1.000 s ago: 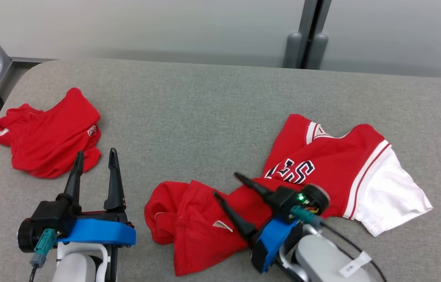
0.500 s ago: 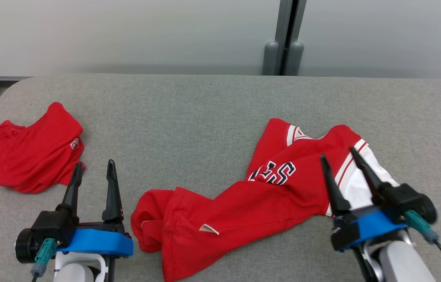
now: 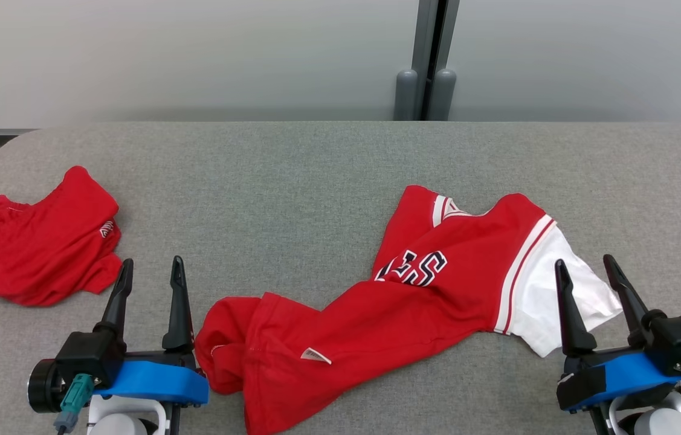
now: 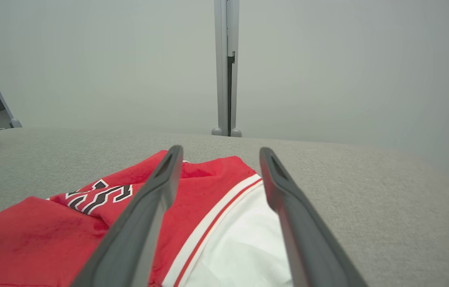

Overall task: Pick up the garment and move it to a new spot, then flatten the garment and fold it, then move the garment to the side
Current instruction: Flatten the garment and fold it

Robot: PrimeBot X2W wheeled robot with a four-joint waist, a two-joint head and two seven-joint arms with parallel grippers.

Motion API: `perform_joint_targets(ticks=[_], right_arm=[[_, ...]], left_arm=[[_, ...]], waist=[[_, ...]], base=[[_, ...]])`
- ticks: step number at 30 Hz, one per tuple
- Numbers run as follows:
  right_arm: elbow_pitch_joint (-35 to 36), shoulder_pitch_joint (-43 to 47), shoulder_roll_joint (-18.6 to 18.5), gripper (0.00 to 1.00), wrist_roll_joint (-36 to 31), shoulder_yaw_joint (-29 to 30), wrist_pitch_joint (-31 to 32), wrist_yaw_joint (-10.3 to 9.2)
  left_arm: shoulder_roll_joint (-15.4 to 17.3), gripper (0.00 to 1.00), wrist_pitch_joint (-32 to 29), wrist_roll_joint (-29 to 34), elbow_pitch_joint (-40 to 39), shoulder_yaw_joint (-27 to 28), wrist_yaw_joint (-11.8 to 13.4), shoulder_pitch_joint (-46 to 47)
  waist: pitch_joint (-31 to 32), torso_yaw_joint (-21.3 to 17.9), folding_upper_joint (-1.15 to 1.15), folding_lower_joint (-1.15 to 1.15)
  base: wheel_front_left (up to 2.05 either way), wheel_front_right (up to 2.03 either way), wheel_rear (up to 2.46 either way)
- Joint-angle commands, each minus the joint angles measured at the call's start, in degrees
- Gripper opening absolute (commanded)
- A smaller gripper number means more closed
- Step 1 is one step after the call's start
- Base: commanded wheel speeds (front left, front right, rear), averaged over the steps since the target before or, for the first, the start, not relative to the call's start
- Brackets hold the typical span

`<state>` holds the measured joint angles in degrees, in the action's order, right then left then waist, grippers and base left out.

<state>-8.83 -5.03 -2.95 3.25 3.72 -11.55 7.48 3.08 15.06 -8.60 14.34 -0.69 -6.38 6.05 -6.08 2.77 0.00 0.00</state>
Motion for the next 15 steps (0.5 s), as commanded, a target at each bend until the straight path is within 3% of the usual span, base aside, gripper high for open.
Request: perform_joint_targets(ticks=[1,8,15], right_arm=[[0.3,1.0,0.1,1.0,0.5,0.4,0.4,0.03],[-0.4,-3.5,0.0,1.0,-2.0,1.1,3.2,0.03],[-5.3,-11.6,-4.2,1.0,-3.8,2.3,7.3,0.03]], left_arm=[[0.1,1.0,0.2,0.1,0.1,0.0,-0.3,0.5],[0.0,1.0,0.2,-0.2,-0.1,-0.4,-0.4,1.2],[0.0,1.0,0.2,-0.4,-0.2,-0.6,-0.5,2.7]], waist=[[0.0,0.0,0.0,0.0],[-0.8,0.3,0.0,0.0],[-2.8,1.3,0.0,0.0]], base=[[0.0,0.0,0.0],[0.0,0.0,0.0],[0.0,0.0,0.0]])
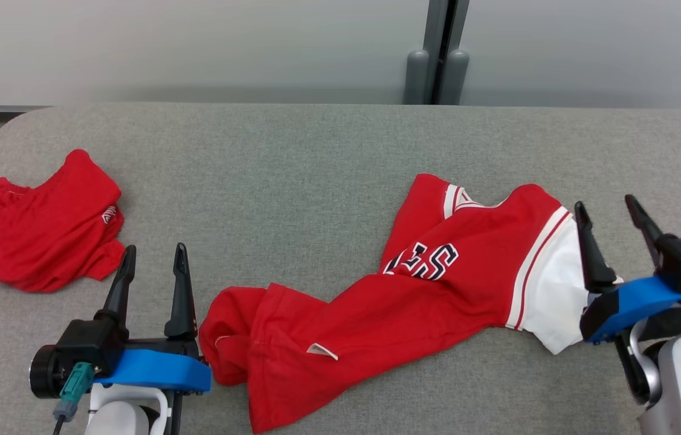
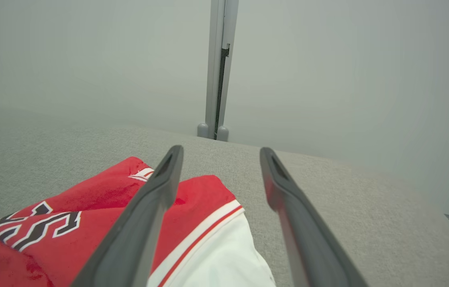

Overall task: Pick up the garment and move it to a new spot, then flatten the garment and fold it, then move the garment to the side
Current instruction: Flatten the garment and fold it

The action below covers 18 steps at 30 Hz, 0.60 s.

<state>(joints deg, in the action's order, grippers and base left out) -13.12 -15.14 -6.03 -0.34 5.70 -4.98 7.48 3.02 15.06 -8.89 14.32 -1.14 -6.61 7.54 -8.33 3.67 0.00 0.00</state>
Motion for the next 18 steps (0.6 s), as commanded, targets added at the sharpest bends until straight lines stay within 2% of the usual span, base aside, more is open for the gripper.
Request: perform_joint_targets(ticks=[1,7,18], right_arm=[[-2.2,-2.7,-1.8,1.0,-0.3,0.6,1.2,0.03],[-10.8,-7.0,-5.1,1.0,-0.8,2.0,4.1,0.03],[-24.7,-5.5,-6.3,1.0,0.3,5.3,5.3,0.03]], left_arm=[[0.0,1.0,0.2,-0.1,-0.2,-0.2,-0.3,1.3],[0.0,1.0,0.2,-0.6,-0.3,-0.5,-0.4,2.5],[-0.1,1.0,0.2,-1.1,0.2,-0.3,-0.3,3.4]], waist=[[-0.8,0.6,0.0,0.0],[-2.9,2.0,0.0,0.0],[-3.9,2.4,0.0,0.0]], base=[[0.0,0.0,0.0],[0.0,0.0,0.0],[0.0,0.0,0.0]])
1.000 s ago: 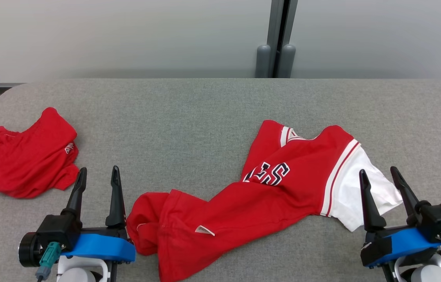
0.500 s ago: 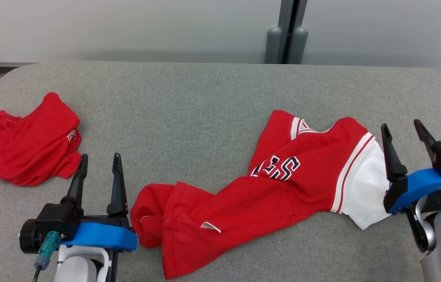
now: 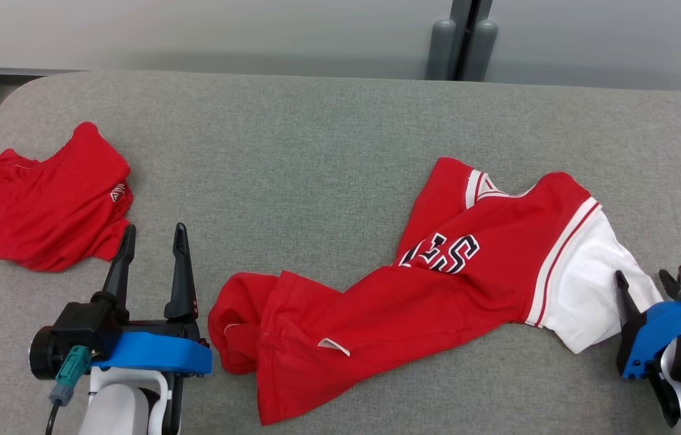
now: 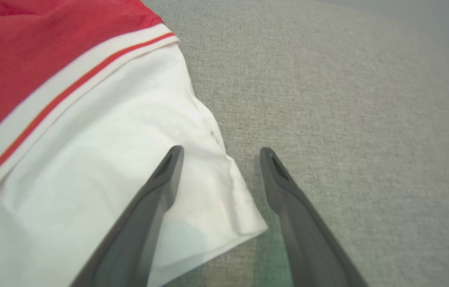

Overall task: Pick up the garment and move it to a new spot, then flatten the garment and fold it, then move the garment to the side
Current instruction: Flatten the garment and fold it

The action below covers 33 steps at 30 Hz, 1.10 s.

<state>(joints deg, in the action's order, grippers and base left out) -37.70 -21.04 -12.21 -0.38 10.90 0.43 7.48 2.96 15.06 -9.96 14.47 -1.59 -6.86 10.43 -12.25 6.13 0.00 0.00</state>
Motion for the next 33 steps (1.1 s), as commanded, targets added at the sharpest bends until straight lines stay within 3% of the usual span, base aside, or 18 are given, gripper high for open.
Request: perform_joint_targets(ticks=[1,5,6,7,15,20,33], right_arm=[[-1.0,0.5,0.1,1.0,0.7,0.3,-0.3,0.03],[-4.8,1.2,1.4,1.0,3.0,-0.7,1.7,0.03],[-5.6,1.1,1.6,0.2,3.8,-1.2,2.1,0.04],[-6.1,1.0,1.8,0.0,4.4,-1.6,2.4,0.04],[-1.9,1.3,0.5,0.0,8.0,-2.3,-3.0,0.02],[6.3,7.1,0.6,0.0,9.7,-1.4,-3.2,0.02],[39.0,32.3,7.9,0.0,12.1,10.7,10.9,0.02]], left_arm=[[-0.1,1.0,0.2,-0.1,0.1,0.2,0.0,0.4],[-0.1,1.0,0.2,0.0,0.0,0.2,0.4,0.2],[-0.1,1.0,0.2,-0.1,-0.1,0.1,0.4,0.1],[-0.1,1.0,0.2,-0.1,-0.1,0.1,0.5,0.0],[-0.1,1.0,0.2,-0.4,0.1,0.3,0.6,-0.8],[-0.1,1.0,0.2,-0.5,0.0,0.2,1.0,-2.1],[-0.1,1.0,0.2,-0.1,-0.3,0.5,0.7,-2.4]], waist=[[0.1,-0.1,0.0,0.0],[0.3,-0.9,0.0,0.0],[0.3,-1.1,0.0,0.0],[0.3,-1.3,0.0,0.0],[1.3,-3.7,0.0,0.0],[2.8,-5.5,0.0,0.0],[2.9,-8.3,0.0,0.0]], base=[[0.0,0.0,0.0],[0.0,0.0,0.0],[0.0,0.0,0.0],[0.0,0.0,0.0],[0.0,0.0,0.0],[0.0,0.0,0.0],[0.0,0.0,0.0]])
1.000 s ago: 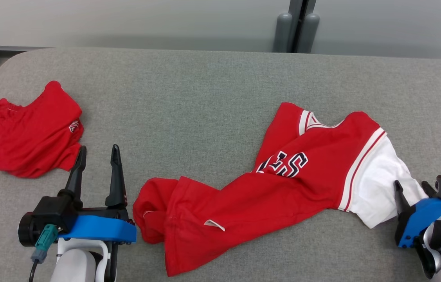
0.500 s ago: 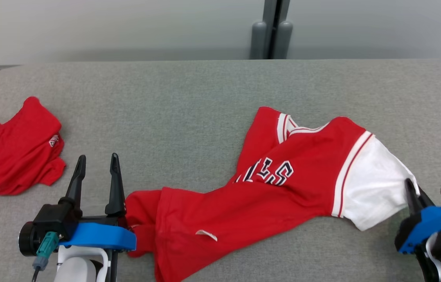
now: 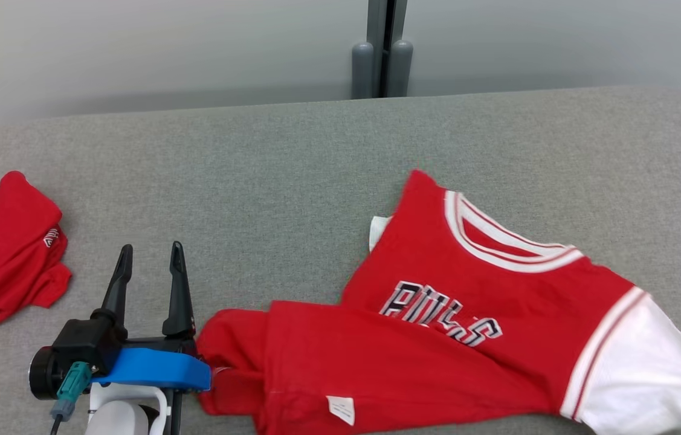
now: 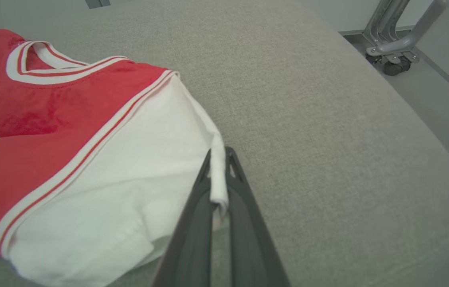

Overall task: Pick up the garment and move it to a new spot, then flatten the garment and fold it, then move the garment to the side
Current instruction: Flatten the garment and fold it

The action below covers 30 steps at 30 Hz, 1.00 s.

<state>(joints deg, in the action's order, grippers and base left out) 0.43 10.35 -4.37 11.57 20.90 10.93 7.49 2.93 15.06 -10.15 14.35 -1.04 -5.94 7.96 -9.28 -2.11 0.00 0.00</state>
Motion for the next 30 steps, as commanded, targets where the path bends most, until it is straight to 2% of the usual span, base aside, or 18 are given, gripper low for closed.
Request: perform_joint_targets(ticks=[1,4,5,6,7,14,18,23,30], right_arm=[[2.0,2.3,0.5,0.0,0.2,1.5,1.5,0.01],[4.1,5.0,1.2,0.0,-0.3,2.3,4.2,0.02],[5.0,5.0,1.1,0.37,-0.8,2.5,4.3,0.02],[5.5,5.0,1.2,0.97,-1.2,2.3,4.3,0.02],[5.8,4.4,1.3,1.0,-1.2,2.2,3.8,0.02],[10.4,-2.6,1.0,1.0,-4.3,-0.7,1.2,0.02],[11.2,-9.6,-2.0,1.0,-5.5,-5.4,1.0,0.02],[7.5,-20.8,-5.9,1.0,-6.0,-13.9,2.0,0.02],[-3.6,-34.2,-8.9,1.0,-6.2,-23.3,3.7,0.02]], left_arm=[[-0.1,1.0,0.2,0.1,-0.1,-0.1,-0.2,0.2],[-0.1,1.0,0.2,0.2,0.3,-0.2,-0.4,0.5],[-0.1,1.0,0.2,0.2,0.3,-0.1,-0.4,0.6],[-0.1,1.0,0.2,0.2,0.4,-0.2,-0.5,0.7],[-0.1,1.0,0.2,0.1,0.5,-0.2,-0.5,0.7],[-0.1,1.0,0.2,0.5,0.5,-0.3,-0.5,0.8],[-0.1,1.0,0.2,0.5,0.3,0.0,-0.5,0.9],[-0.1,1.0,0.2,0.1,0.2,-0.2,-0.7,1.8],[-0.1,1.0,0.2,-1.2,0.4,-1.6,-0.2,3.8]], waist=[[-0.1,-0.1,0.0,0.0],[-0.2,-0.2,0.0,0.0],[-0.1,-0.2,0.0,0.0],[-0.1,-0.2,0.0,0.0],[0.0,-0.1,0.0,0.0],[0.4,1.1,0.0,0.0],[-0.1,2.0,0.0,0.0],[-1.5,3.5,0.0,0.0],[-3.7,6.7,0.0,0.0]], base=[[0.0,0.0,0.0],[0.0,0.0,0.0],[0.0,0.0,0.0],[0.0,0.0,0.0],[0.0,0.0,0.0],[0.0,0.0,0.0],[0.0,0.0,0.0],[0.0,0.0,0.0],[0.0,0.0,0.0]])
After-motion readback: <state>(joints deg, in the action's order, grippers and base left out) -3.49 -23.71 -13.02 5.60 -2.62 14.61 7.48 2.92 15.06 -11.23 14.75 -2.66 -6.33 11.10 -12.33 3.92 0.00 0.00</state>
